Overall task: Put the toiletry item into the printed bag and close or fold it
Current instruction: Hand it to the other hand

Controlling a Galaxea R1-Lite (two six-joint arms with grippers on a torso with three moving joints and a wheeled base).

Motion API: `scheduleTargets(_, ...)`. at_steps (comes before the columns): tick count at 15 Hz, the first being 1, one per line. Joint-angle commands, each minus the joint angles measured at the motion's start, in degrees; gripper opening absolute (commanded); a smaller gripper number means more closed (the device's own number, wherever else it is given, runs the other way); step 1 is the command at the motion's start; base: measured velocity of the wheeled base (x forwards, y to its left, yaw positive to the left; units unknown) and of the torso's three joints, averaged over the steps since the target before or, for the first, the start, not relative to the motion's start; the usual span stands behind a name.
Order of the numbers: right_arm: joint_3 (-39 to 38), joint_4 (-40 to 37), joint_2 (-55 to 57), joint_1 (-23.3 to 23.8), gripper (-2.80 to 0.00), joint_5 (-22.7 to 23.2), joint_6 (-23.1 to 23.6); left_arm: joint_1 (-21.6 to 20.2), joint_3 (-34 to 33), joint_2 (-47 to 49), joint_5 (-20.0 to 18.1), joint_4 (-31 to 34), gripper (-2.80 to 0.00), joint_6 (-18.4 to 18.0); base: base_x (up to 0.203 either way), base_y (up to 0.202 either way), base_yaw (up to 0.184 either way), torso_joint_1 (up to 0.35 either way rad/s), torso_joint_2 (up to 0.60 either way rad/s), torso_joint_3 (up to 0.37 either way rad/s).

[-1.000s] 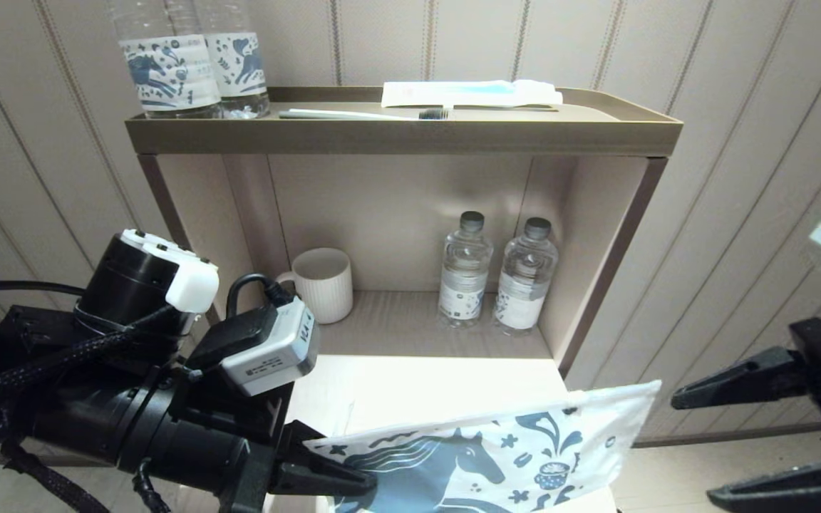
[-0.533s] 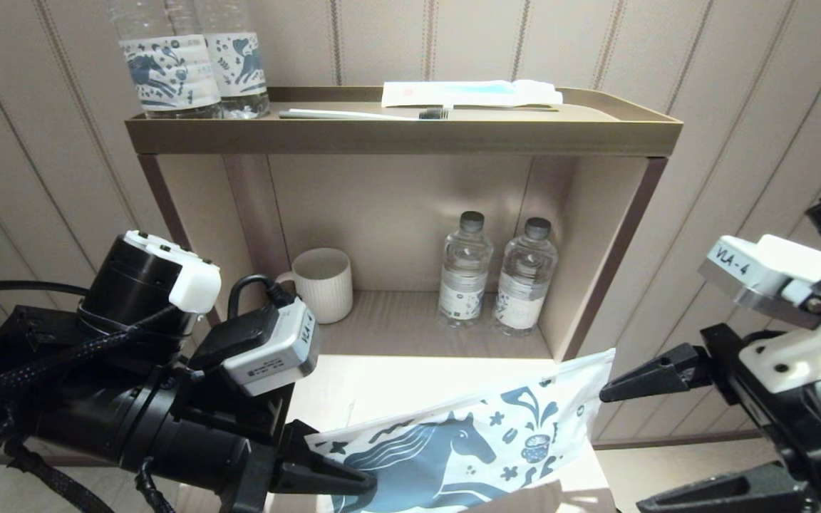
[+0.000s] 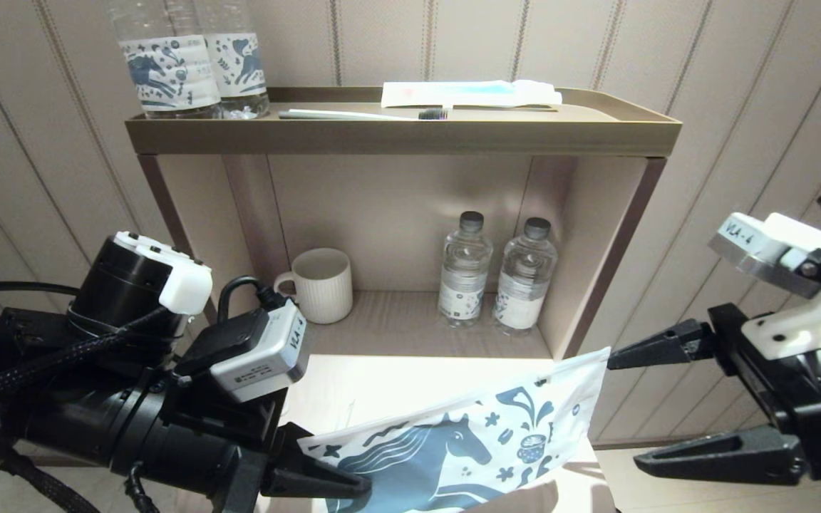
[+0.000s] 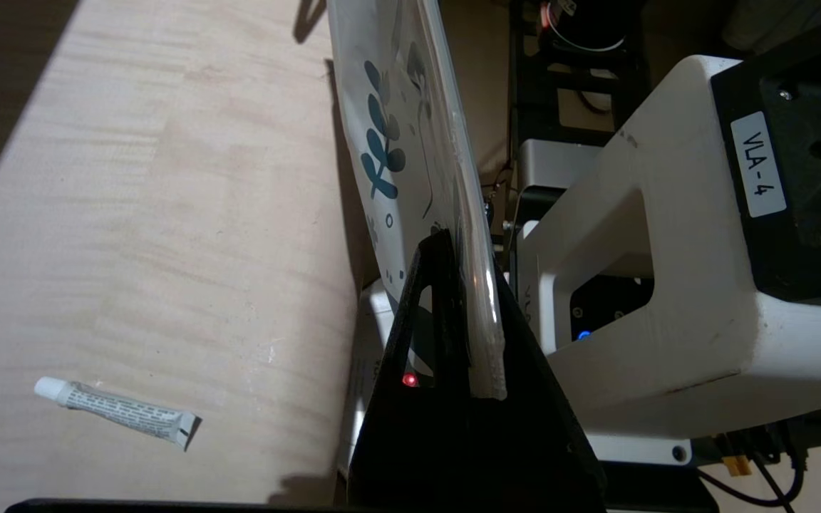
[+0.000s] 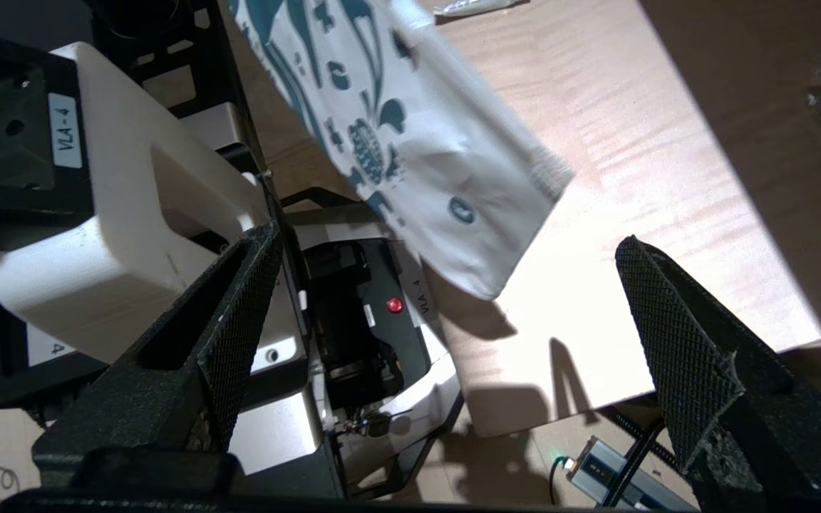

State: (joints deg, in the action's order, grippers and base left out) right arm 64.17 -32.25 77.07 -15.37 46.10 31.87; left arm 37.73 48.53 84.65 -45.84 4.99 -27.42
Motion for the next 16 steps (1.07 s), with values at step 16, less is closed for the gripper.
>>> scheduleTargets(16, -0.4, 11.7, 10.8, -4.2, 0.00, 12.3, -2.8, 0.1, -0.5, -0.7, -0.6, 0.2, -2.80, -0.3, 0.000, 0.000, 0.000, 0.000, 0.00, 0.000)
